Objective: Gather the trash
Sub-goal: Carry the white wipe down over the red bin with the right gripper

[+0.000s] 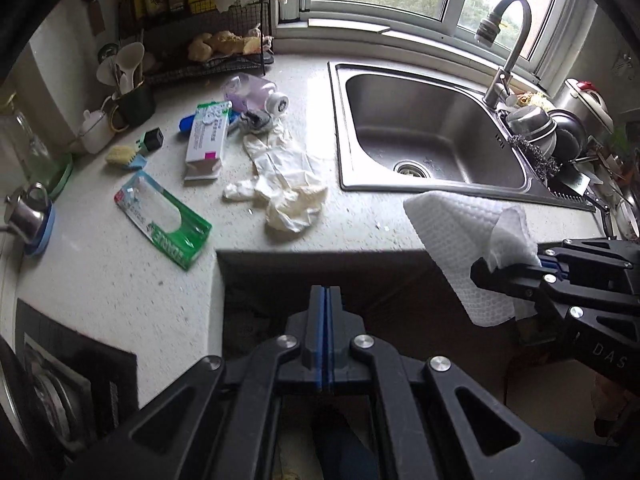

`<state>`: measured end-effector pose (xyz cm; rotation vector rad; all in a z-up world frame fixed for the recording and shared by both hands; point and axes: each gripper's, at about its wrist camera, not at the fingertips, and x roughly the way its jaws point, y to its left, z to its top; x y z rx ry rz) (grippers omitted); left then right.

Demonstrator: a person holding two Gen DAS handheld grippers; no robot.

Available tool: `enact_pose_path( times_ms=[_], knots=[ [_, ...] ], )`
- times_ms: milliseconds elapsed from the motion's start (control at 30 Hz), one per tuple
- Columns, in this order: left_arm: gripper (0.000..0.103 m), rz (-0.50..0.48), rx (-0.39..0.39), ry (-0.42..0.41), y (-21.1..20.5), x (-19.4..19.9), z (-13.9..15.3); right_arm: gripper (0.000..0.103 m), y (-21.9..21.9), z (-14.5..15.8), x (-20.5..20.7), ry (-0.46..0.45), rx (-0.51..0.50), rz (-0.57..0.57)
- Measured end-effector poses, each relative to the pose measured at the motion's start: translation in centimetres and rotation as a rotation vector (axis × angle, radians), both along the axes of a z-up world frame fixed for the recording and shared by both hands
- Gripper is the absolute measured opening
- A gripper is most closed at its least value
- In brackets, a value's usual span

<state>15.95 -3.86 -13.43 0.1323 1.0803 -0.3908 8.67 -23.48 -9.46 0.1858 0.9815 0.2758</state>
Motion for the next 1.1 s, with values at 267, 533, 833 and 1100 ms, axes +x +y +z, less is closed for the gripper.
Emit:
enact_pose_path(
  times_ms=[267, 533, 833, 1100],
  knots=[
    [0.001, 0.047, 0.003, 0.127, -3.1, -4.9, -7.7, 0.005, -1.5, -7.0, -3.8, 0.099, -0.052, 0.016],
    [0.005, 0.073, 0.007, 0.250, -4.5, -6.3, -18.8, 0.005, -2.3, -16.8, -3.7, 0.210, -0.104, 0.021],
    [0.030, 0.144, -0.010, 0.345, -2.9, -5.1, -31.9, 0.005, -1.5, -29.1, -0.1, 0.307, -0.108, 0.029],
    [0.056, 0.193, 0.007, 0.346, -1.9, -2.8, -42.7, 0.004, 0.6, -41.0, 2.9, 0.357, -0.109, 0.063]
  ],
)
